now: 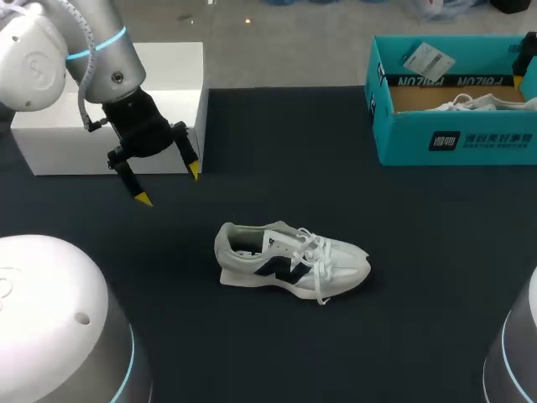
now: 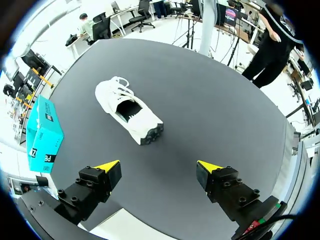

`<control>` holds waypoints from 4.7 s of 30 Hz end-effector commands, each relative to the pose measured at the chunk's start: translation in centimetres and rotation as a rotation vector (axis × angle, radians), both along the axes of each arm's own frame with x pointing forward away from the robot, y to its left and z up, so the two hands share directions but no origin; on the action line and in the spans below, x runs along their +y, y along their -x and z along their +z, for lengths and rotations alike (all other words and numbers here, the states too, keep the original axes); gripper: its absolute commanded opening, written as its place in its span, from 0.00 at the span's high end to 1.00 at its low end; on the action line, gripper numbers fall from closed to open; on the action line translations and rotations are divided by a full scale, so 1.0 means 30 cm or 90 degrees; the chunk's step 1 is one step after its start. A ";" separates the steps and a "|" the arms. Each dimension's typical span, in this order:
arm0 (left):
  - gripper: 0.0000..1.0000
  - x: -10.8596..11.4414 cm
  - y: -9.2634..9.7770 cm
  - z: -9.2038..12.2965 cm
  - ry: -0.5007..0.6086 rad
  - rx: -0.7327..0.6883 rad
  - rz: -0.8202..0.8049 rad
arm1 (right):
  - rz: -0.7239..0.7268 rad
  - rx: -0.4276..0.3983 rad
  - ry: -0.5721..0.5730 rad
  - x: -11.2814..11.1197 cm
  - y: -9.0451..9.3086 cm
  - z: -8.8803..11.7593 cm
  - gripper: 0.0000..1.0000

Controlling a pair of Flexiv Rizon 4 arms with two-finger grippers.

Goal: Take the shoe out of the shoebox, open the shoe tongue, remove and reinsert the insole, then place the shoe into the shoebox

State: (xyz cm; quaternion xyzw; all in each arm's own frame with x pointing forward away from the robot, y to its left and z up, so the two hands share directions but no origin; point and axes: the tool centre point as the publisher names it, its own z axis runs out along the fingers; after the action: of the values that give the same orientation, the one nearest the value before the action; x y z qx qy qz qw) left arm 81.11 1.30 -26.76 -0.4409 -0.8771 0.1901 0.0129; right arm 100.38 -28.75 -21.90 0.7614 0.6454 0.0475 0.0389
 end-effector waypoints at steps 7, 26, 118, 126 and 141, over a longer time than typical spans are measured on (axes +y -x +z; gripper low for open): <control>0.00 0.076 -0.007 -0.037 0.358 0.118 0.419 | 0.000 -0.001 0.000 0.000 0.001 0.000 0.00; 0.00 0.024 0.014 -0.108 0.375 0.162 0.415 | 0.000 -0.001 0.000 0.000 0.001 0.000 0.00; 1.00 -0.302 0.232 -0.512 0.371 0.240 0.568 | 0.000 -0.001 0.000 0.000 0.001 0.000 0.00; 1.00 -0.302 0.232 -0.512 0.371 0.240 0.568 | 0.000 -0.001 0.000 0.000 0.001 0.000 0.00; 1.00 -0.302 0.232 -0.512 0.371 0.240 0.568 | -0.064 0.045 0.078 0.429 0.221 -0.080 0.00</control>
State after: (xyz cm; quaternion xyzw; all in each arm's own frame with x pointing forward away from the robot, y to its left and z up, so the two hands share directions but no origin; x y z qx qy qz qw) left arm 74.30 -7.83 -42.13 0.0288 -0.8726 0.4865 -0.0331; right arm 96.27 -19.71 -23.74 0.7898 0.6123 -0.0148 0.0341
